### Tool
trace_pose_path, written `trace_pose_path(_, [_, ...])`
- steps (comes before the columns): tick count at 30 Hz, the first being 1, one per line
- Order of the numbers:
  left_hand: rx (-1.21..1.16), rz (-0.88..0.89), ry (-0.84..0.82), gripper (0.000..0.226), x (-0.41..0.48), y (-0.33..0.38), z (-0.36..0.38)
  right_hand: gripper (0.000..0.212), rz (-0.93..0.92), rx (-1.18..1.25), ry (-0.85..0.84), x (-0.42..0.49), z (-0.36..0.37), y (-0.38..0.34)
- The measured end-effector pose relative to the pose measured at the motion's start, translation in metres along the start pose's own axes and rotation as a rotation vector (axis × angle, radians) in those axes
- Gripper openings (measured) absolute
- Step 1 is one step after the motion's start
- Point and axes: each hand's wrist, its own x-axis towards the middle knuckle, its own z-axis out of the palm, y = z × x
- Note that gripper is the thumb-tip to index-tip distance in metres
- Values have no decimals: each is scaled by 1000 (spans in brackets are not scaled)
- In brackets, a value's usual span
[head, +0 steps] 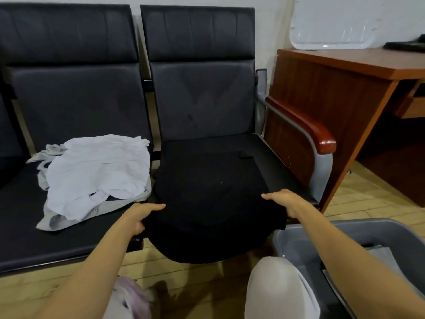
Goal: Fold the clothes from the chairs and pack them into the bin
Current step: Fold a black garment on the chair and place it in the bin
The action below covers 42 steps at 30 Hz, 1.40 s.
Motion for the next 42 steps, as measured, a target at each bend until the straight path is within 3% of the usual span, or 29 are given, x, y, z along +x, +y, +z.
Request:
trace_pose_path(3, [-46, 104, 52, 36, 7, 0, -2, 48, -153, 61, 32, 1, -2, -9])
trace_pose_path(8, [-230, 229, 93, 44, 3, -5, 3, 9, -322, 404, 23, -19, 1, -29])
trace_pose_path(14, [-444, 271, 191, 32, -31, 3, -4, 38, -333, 362, -50, -68, -18, -41])
trace_pose_path(18, [-554, 350, 120, 32, -64, 27, -6, 34, -335, 483, -172, -104, -32, -54])
trace_pose_path(25, [-215, 605, -51, 43, -142, 112, -9, 37, -558, 746, -230, -159, -61, -101])
trace_pose_path(32, [104, 544, -75, 47, -145, 151, 12, 26, -411, 739, -201, -148, -61, -127])
trace_pose_path(37, [-109, 825, -108, 50, -114, 187, 21, 39, -730, 815, -115, -114, -62, -149])
trace_pose_path(39, [-104, 858, -103, 51, -89, 187, 21, 40, -807, 696, -30, -92, -57, -149])
trace_pose_path(42, [240, 734, -31, 58, -15, 140, 28, 41, -740, 307, 109, -30, -27, -117])
